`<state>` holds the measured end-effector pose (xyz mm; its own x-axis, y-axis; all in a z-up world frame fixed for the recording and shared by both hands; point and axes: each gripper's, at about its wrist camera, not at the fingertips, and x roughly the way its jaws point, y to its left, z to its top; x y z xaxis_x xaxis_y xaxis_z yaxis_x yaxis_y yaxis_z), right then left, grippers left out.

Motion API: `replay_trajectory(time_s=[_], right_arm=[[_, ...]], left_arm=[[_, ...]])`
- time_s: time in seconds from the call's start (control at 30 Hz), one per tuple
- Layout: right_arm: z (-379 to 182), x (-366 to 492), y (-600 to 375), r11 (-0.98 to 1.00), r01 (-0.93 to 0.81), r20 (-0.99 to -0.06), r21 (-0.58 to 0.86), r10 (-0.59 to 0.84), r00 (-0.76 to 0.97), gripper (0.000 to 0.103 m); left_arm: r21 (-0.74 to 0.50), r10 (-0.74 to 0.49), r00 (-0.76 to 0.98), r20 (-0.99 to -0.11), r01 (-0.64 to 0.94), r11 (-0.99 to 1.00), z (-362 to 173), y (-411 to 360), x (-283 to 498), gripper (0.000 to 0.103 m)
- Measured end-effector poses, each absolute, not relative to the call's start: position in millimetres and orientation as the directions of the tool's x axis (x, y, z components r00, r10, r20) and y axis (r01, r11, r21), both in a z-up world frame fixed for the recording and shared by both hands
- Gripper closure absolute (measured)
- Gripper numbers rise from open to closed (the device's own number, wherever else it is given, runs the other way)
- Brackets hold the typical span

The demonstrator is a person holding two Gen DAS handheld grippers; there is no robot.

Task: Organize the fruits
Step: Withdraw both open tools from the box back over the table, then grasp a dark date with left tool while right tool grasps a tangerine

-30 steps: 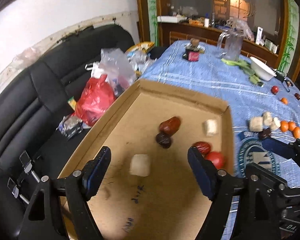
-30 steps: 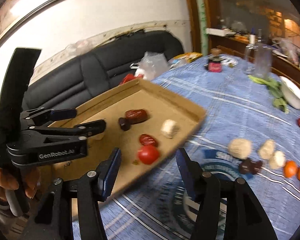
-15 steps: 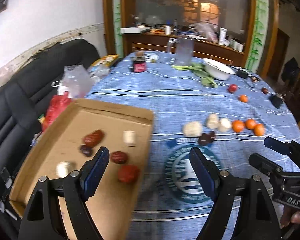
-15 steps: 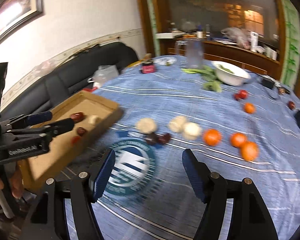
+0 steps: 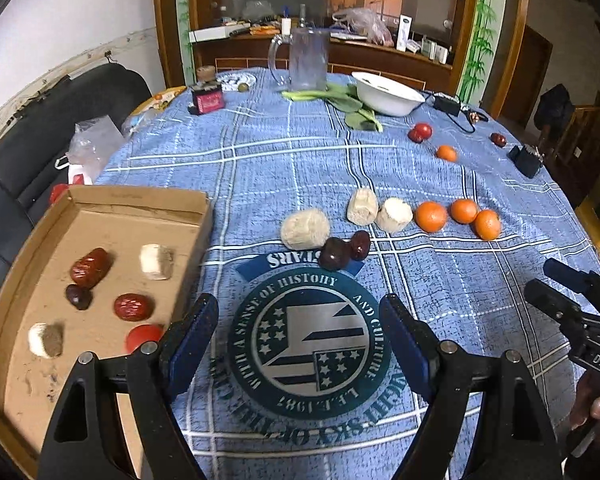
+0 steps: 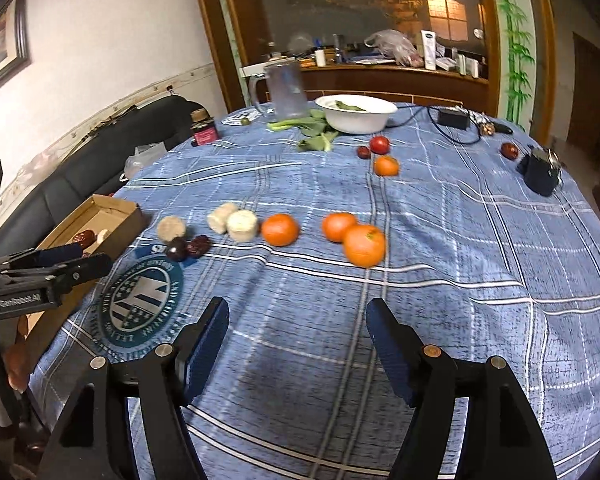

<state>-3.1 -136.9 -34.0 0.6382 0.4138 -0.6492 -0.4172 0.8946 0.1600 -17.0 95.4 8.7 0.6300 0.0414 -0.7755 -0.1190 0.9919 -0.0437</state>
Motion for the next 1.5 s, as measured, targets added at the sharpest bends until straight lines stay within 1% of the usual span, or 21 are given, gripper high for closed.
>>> replay_trajectory(time_s=[0.13, 0.33, 0.53, 0.6, 0.63, 0.67, 0.77, 0.83, 0.87, 1.13, 1.27, 1.43, 1.47, 1.5], right_arm=[[-38, 4, -145, 0.898, -0.408, -0.654, 0.165, 0.409, 0.636, 0.028], [-43, 14, -151, 0.895, -0.407, -0.657, 0.185, 0.421, 0.626, 0.028], [-48, 25, -149, 0.887, -0.420, -0.666, 0.194, 0.434, 0.607, 0.028], [-49, 29, -148, 0.886, -0.422, -0.670, 0.189, 0.431, 0.604, 0.028], [-50, 31, -148, 0.887, -0.423, -0.673, 0.187, 0.429, 0.603, 0.028], [-50, 33, -148, 0.887, -0.423, -0.674, 0.185, 0.427, 0.602, 0.028], [-50, 39, -150, 0.889, -0.417, -0.677, 0.190, 0.427, 0.600, 0.028], [-49, 42, -151, 0.889, -0.416, -0.676, 0.189, 0.426, 0.602, 0.028], [-48, 43, -151, 0.890, -0.416, -0.675, 0.187, 0.424, 0.604, 0.028], [-49, 58, -149, 0.898, -0.411, -0.689, 0.154, 0.396, 0.608, 0.028], [-51, 74, -148, 0.912, -0.391, -0.697, 0.127, 0.362, 0.618, 0.028], [-55, 98, -140, 0.901, -0.409, -0.714, 0.145, 0.381, 0.587, 0.028], [-59, 103, -135, 0.902, -0.413, -0.730, 0.129, 0.368, 0.576, 0.035], [-62, 105, -131, 0.901, -0.418, -0.742, 0.114, 0.357, 0.568, 0.049]], left_arm=[[-0.025, 0.059, 0.593, -0.803, -0.132, 0.991, -6, 92, -3, 0.021], [0.034, 0.103, 0.562, -0.821, -0.132, 0.991, -22, 87, 19, 0.021], [0.041, 0.099, 0.540, -0.836, -0.118, 0.992, -35, 85, 41, 0.022], [0.050, 0.099, 0.537, -0.837, -0.106, 0.993, -38, 83, 47, 0.030], [0.043, 0.090, 0.547, -0.832, -0.098, 0.994, -38, 81, 49, 0.036], [0.042, 0.086, 0.554, -0.828, -0.092, 0.995, -37, 80, 51, 0.046], [0.022, 0.057, 0.563, -0.825, -0.068, 0.997, -36, 78, 55, 0.070], [0.022, 0.047, 0.570, -0.820, -0.050, 0.998, -36, 77, 54, 0.084], [0.030, 0.054, 0.569, -0.820, -0.052, 0.998, -36, 77, 52, 0.084], [-0.050, -0.015, 0.577, -0.817, -0.045, 0.998, -28, 85, 37, 0.084], [-0.064, -0.029, 0.589, -0.807, -0.039, 0.997, -20, 84, 32, 0.084], [-0.055, -0.031, 0.600, -0.800, -0.022, 0.998, -13, 76, 26, 0.084], [-0.057, -0.032, 0.599, -0.800, -0.022, 0.998, -13, 75, 25, 0.084], [-0.061, -0.035, 0.597, -0.801, -0.023, 0.998, -12, 75, 24, 0.084]])
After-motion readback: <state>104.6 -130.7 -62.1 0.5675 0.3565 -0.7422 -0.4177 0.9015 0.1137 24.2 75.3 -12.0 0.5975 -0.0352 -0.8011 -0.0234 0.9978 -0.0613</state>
